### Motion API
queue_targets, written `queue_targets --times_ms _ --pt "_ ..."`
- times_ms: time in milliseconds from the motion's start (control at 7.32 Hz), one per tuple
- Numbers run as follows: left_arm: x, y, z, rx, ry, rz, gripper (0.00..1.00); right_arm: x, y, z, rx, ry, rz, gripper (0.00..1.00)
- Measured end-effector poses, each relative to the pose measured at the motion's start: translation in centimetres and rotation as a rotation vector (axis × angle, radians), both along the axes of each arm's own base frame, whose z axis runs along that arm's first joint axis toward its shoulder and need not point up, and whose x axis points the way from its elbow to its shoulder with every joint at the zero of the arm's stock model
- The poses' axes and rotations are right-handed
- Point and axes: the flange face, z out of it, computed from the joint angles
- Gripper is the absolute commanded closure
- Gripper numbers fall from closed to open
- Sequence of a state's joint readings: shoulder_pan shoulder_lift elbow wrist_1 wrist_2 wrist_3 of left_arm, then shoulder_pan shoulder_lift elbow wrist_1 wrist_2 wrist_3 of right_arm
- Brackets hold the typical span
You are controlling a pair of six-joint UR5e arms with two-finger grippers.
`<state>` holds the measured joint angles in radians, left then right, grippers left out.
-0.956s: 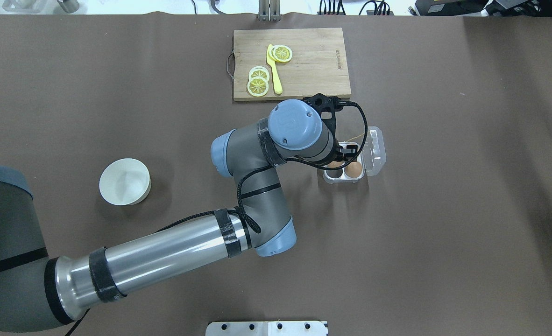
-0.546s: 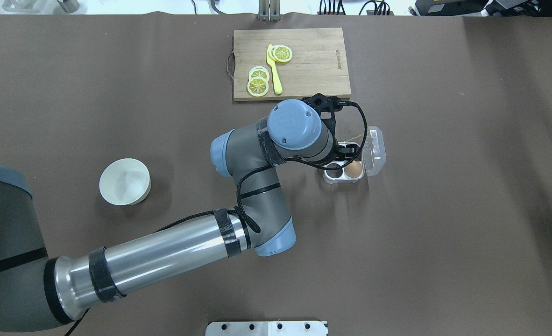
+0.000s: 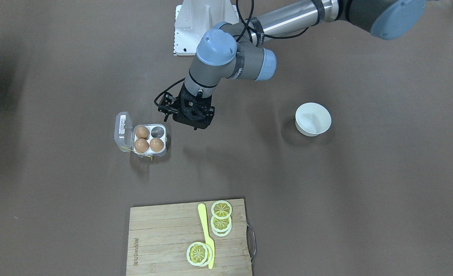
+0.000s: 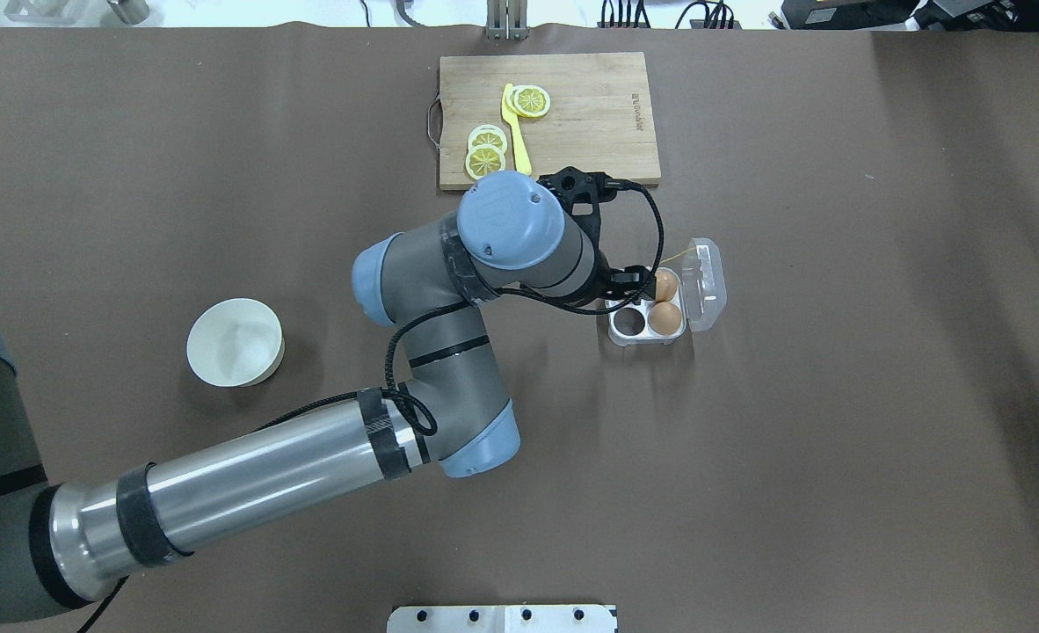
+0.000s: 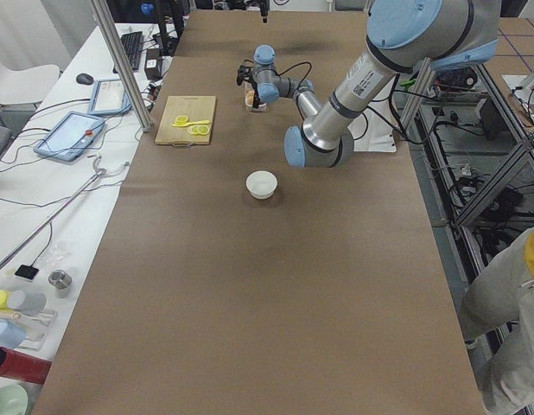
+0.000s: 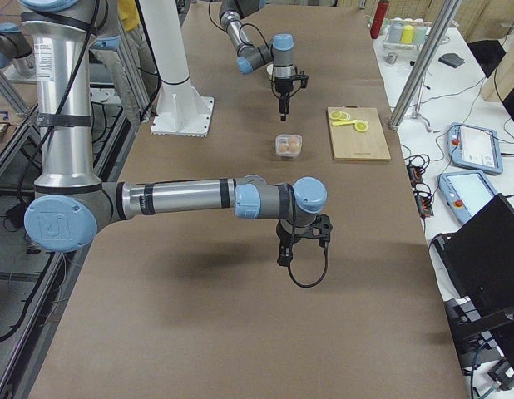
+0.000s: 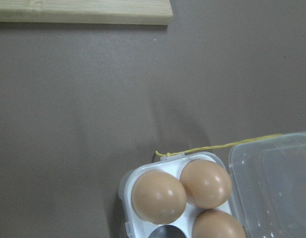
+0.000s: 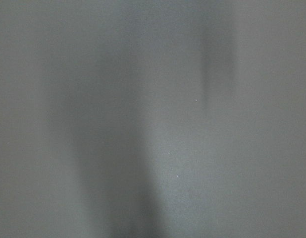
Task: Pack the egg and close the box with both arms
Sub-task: 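Withdraw the left arm toward rest while the right arm moves in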
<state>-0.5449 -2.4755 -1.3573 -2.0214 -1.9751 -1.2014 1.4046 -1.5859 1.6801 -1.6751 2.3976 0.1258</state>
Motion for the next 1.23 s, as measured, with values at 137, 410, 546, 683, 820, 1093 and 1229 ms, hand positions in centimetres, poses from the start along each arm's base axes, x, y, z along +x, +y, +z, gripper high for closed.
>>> queue_targets --times_ms 137,410,546,683,820,1093,1229 --pt "-3.4 -0.7 1.6 -0.012 -0.005 0.012 0.03 0.0 0.0 0.0 0.0 0.0 0.0 0.0" --pt "-11.0 -2.7 6.5 0.001 -0.027 0.031 0.03 -0.1 -0.1 -0.2 0.001 -0.002 0.001 0.0" --pt "-15.2 -4.0 8.4 0.005 -0.065 0.044 0.03 -0.2 -0.2 -0.5 0.001 -0.01 0.004 0.0" --pt "-19.3 -4.5 9.5 0.027 -0.117 0.07 0.03 -0.4 -0.4 -0.9 -0.002 -0.039 0.007 0.02" --pt "-23.1 -4.2 11.3 0.054 -0.168 0.095 0.03 -0.8 -0.6 -1.6 -0.008 -0.089 0.006 0.24" --pt "-29.9 -3.1 17.7 0.105 -0.251 0.128 0.03 -2.3 -0.9 -2.9 -0.008 -0.167 -0.014 0.63" --pt "-33.4 -2.5 21.6 0.124 -0.29 0.141 0.03 -3.7 -1.5 -4.0 0.0 -0.201 -0.038 0.74"
